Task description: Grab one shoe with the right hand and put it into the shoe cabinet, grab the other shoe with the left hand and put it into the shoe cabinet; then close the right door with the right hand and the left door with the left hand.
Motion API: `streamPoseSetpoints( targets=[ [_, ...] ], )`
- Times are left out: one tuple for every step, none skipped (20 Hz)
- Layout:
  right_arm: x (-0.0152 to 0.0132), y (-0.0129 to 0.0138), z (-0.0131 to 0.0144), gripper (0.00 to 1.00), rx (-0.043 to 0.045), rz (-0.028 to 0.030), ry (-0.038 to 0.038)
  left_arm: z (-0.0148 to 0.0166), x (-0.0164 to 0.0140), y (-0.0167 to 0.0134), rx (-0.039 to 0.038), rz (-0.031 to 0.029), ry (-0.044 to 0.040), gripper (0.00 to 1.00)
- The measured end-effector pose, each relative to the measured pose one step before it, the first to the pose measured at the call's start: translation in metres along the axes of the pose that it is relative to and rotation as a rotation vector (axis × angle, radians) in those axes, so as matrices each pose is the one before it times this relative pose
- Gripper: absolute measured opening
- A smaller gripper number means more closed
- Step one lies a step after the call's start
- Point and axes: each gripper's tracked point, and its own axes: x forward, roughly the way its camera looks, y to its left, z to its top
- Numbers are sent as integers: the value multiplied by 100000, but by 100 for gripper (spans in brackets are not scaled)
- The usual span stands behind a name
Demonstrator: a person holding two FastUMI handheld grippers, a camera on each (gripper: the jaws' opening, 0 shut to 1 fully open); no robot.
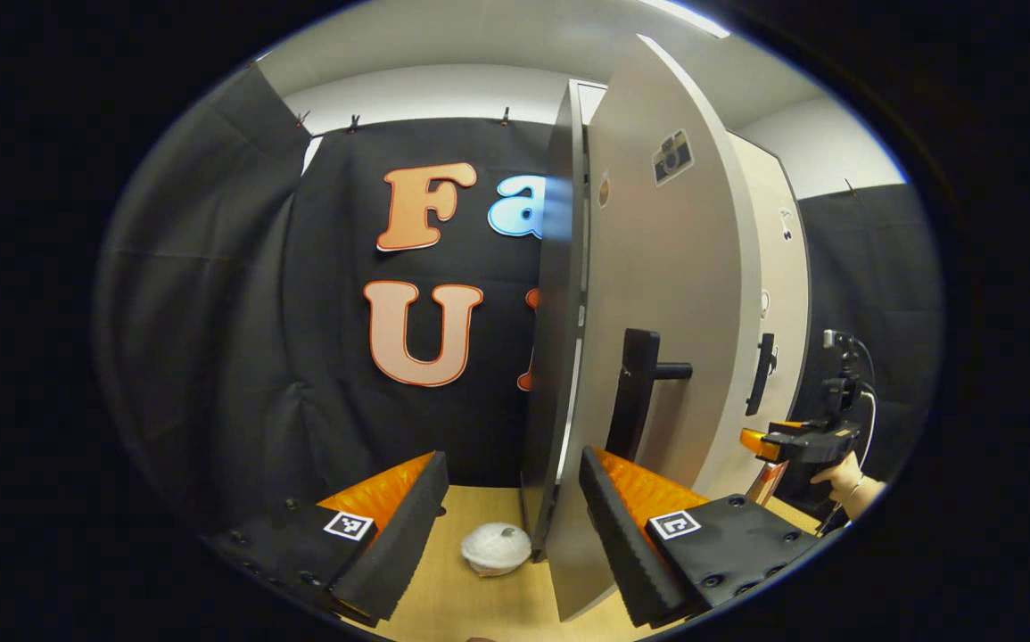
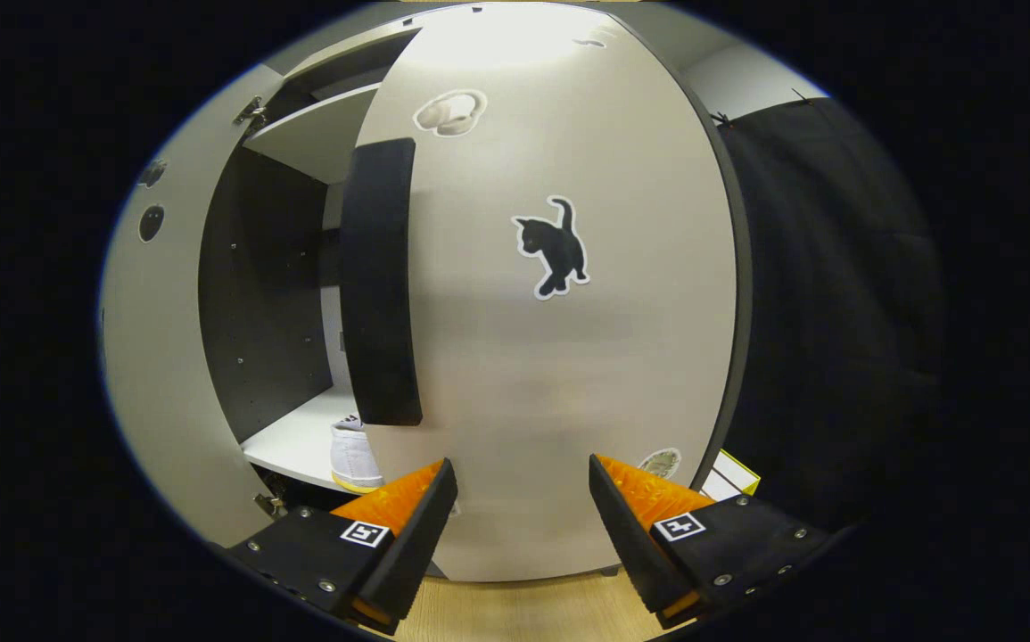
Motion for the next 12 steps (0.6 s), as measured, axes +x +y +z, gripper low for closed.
streamPoseSetpoints(
  targets=[
    [-629,-329,161,92,-855,-466,-767,108,-5,-482,1554,-46,-308,92],
    [-560,-327,91,92,-709,-494,-646,13,-75,-285,108,-449,44,99],
    [-568,-233,99,92,-369,-9,-522,-189,-13,-300,-1571,-1060,235,95],
    [-420,-347,25,92,-230,-246,-350,-171,51,-413,-2393,-1407,627,92],
    [-516,-371,-17,92,-286,-350,-111,-207,93,-436,-2141,-1518,951,95],
    [-425,-385,29,92,-203,-381,-165,-94,98,-607,-1241,-1679,657,95],
    [-495,-428,-26,92,-91,-353,-177,93,143,-666,73,-1430,331,95],
    [-466,-529,-65,92,0,-634,-23,17,105,-699,866,-1174,24,95],
    [-524,-502,-42,92,121,-420,-75,22,17,-628,1007,-697,-179,92],
    [-476,-558,-29,92,137,-546,-119,55,200,-586,1025,-673,-181,92],
    [-475,-565,-47,92,79,-398,32,-40,102,-666,544,-728,-136,95],
    [-470,-600,-19,92,109,-560,35,-29,127,-569,-54,-607,15,95]
  ],
)
